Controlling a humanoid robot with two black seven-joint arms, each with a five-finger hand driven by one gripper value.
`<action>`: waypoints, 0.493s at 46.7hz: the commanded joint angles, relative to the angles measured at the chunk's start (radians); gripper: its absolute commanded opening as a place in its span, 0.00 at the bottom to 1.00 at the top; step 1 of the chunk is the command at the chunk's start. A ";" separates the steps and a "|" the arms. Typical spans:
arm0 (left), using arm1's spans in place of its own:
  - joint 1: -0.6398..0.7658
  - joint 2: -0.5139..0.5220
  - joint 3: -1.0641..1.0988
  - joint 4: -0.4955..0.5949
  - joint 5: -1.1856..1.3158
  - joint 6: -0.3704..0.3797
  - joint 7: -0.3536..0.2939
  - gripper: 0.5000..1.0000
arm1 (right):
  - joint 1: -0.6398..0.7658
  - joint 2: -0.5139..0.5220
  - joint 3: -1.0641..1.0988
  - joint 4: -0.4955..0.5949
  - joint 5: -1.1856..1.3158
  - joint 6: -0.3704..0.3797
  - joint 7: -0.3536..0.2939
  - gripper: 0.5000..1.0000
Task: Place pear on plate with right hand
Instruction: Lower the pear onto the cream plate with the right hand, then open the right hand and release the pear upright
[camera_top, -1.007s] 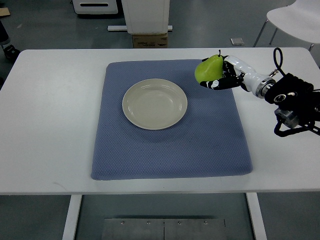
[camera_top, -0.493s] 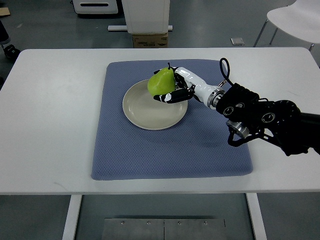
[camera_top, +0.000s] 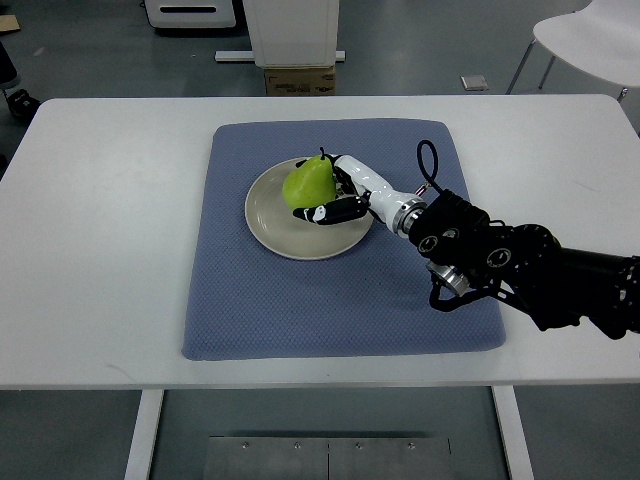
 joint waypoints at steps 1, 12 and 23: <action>0.000 0.000 0.000 0.000 0.000 0.000 0.000 1.00 | -0.002 0.000 0.001 0.000 0.001 -0.013 0.001 0.29; 0.000 0.000 0.000 0.000 0.000 0.000 0.000 1.00 | -0.008 0.000 0.001 0.001 -0.001 -0.016 0.002 0.80; 0.000 0.000 0.000 0.000 0.000 0.000 0.000 1.00 | -0.011 -0.006 0.001 0.010 -0.004 -0.011 0.007 1.00</action>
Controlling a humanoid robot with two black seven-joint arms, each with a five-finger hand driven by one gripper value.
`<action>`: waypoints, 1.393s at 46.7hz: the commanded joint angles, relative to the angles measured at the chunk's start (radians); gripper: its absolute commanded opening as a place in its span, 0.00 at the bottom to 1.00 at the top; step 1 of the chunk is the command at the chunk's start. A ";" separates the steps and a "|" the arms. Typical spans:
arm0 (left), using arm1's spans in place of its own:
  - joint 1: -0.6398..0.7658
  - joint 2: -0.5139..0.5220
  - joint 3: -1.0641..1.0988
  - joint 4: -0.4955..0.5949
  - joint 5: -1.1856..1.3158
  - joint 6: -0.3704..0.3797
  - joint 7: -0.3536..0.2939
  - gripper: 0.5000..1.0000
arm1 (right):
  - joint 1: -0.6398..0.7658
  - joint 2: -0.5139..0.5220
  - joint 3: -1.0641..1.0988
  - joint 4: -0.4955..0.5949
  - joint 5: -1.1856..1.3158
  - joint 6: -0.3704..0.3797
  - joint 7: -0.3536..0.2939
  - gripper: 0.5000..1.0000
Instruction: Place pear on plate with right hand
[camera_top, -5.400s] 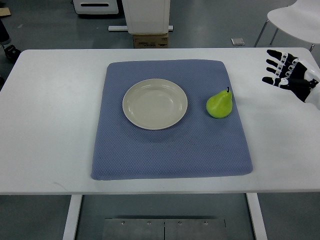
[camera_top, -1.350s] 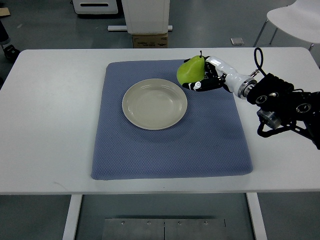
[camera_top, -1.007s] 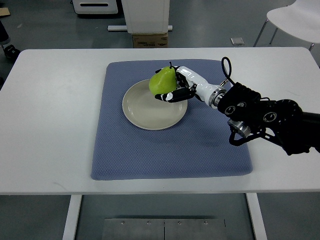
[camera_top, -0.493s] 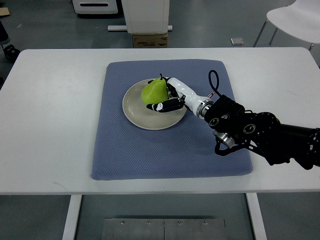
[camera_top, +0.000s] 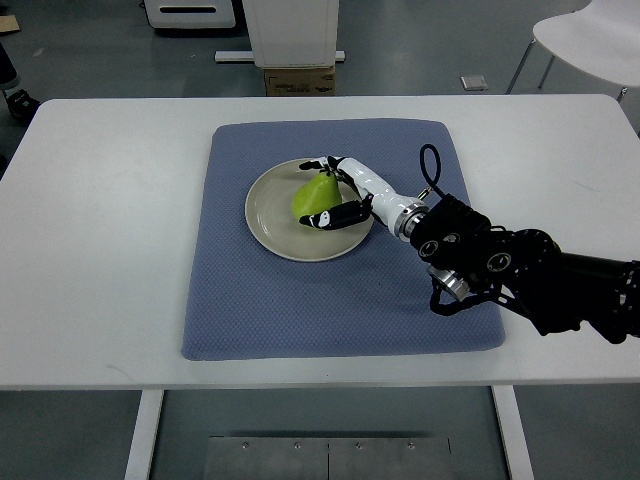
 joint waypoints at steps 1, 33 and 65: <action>0.000 0.000 0.000 0.000 0.000 0.000 0.000 1.00 | 0.007 -0.004 0.001 0.002 0.000 0.002 0.000 1.00; 0.000 0.000 0.000 0.000 0.000 0.000 0.000 1.00 | 0.034 -0.138 0.244 -0.009 0.004 0.001 -0.008 1.00; 0.000 0.000 0.000 0.000 0.000 0.000 0.000 1.00 | -0.161 -0.208 0.670 -0.233 0.170 0.226 -0.104 1.00</action>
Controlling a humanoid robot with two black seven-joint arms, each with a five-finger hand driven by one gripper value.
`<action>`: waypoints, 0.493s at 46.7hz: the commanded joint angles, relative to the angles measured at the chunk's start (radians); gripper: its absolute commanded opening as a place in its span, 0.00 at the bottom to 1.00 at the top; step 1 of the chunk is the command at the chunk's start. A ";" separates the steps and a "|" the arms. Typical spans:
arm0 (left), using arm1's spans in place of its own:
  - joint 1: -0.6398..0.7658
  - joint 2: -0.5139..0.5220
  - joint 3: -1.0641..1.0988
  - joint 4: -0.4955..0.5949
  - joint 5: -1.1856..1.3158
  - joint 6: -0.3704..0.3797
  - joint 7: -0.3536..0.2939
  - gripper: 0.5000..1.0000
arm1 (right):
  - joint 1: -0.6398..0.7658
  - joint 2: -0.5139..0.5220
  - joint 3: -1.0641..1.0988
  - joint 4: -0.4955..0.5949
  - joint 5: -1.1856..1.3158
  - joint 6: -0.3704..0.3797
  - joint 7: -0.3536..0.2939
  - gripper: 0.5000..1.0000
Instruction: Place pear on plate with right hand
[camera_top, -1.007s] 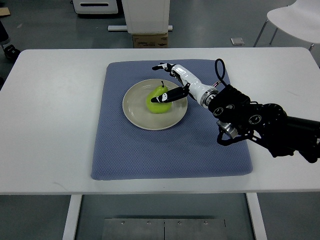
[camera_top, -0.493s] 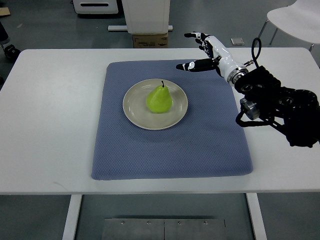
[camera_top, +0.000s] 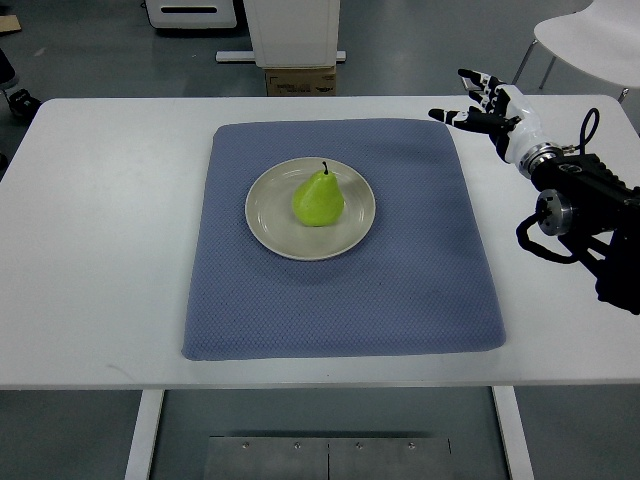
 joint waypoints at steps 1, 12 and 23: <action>0.000 0.000 -0.001 0.000 0.000 0.000 0.000 1.00 | -0.008 0.000 0.046 -0.034 0.050 0.039 -0.017 1.00; 0.000 0.000 0.000 0.002 0.000 0.000 0.000 1.00 | -0.028 0.012 0.059 -0.078 0.143 0.088 -0.038 1.00; 0.000 0.000 0.000 0.000 0.000 0.000 0.000 1.00 | -0.034 0.038 0.062 -0.085 0.163 0.093 -0.037 1.00</action>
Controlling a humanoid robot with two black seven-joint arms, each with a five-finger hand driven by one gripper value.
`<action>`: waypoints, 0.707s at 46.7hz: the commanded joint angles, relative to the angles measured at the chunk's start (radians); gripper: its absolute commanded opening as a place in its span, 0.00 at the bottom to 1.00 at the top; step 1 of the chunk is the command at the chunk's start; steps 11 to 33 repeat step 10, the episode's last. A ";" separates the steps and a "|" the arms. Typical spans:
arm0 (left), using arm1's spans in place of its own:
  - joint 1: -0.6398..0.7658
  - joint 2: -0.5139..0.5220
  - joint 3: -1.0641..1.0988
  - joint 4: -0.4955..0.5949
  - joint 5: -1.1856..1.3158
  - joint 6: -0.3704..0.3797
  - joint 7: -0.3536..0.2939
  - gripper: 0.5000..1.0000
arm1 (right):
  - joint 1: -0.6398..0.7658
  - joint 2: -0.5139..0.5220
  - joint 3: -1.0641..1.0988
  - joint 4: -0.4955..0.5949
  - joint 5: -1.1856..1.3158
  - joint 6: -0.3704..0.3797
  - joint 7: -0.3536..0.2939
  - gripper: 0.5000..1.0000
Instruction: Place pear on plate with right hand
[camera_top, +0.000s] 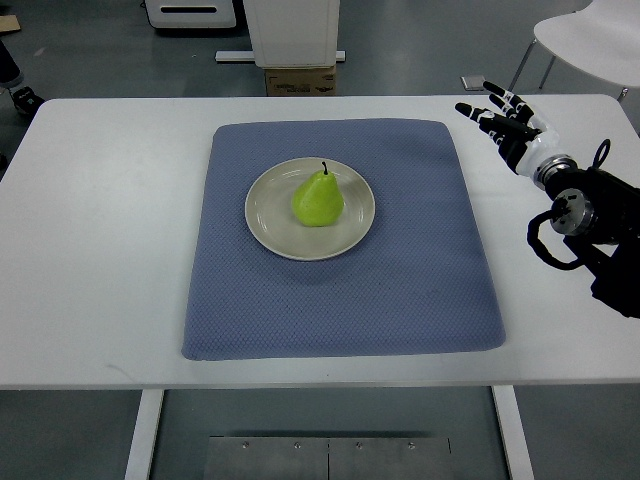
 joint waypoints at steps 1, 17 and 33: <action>0.000 0.000 0.000 0.000 0.000 0.000 0.000 1.00 | 0.000 0.008 0.001 0.000 0.000 0.000 0.003 1.00; 0.000 0.000 0.000 0.000 0.000 0.000 0.000 1.00 | -0.002 0.012 0.015 0.000 0.000 0.000 0.003 1.00; 0.000 0.000 0.000 0.000 0.000 0.000 0.000 1.00 | -0.002 0.012 0.015 0.000 0.000 0.000 0.003 1.00</action>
